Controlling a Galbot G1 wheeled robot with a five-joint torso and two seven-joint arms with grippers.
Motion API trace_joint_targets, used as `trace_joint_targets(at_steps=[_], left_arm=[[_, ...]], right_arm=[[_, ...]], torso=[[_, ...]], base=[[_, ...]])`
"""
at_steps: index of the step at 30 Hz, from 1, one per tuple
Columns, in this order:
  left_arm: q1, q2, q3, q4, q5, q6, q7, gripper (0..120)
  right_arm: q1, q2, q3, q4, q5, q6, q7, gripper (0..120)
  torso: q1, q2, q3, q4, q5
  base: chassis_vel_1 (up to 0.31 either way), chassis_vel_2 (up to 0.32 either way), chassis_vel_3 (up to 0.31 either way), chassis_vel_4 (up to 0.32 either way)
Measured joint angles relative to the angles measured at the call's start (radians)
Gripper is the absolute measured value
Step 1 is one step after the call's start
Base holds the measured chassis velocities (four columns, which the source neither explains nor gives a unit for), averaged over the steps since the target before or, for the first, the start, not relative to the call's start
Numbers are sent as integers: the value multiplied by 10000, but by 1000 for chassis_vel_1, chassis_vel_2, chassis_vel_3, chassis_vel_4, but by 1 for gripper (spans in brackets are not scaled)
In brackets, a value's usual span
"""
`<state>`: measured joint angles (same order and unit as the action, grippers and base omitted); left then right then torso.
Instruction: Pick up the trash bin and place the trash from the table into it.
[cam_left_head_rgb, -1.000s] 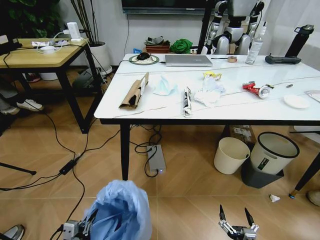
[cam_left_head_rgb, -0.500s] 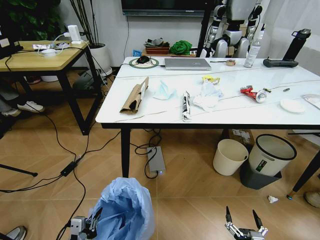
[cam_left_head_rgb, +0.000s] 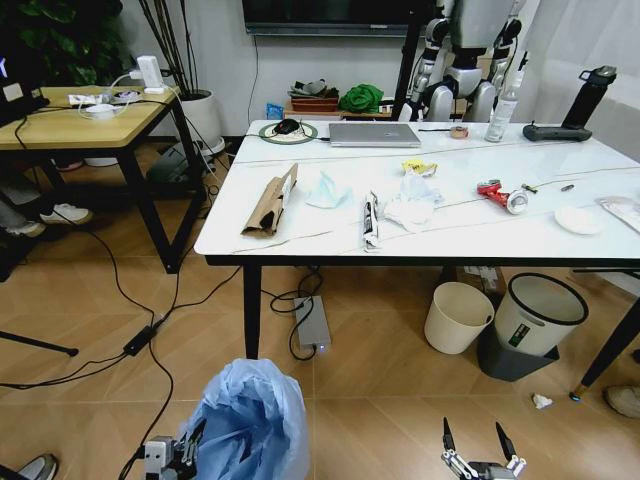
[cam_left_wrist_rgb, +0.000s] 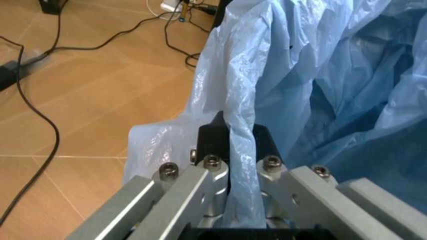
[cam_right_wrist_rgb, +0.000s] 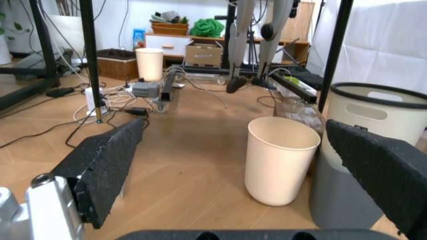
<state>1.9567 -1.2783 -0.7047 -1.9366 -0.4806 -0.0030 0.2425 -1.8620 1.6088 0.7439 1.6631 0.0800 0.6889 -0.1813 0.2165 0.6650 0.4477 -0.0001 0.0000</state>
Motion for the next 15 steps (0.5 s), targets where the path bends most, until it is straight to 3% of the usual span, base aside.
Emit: trace_joint_targets(at_steps=[15], left_arm=[[71, -123, 16, -121, 56, 0, -12, 0]], right_arm=[[-12, -6, 16, 33, -2, 113, 24, 100]], torso=[[254, 645, 394, 0, 0]], base=[[0, 0, 0, 0]])
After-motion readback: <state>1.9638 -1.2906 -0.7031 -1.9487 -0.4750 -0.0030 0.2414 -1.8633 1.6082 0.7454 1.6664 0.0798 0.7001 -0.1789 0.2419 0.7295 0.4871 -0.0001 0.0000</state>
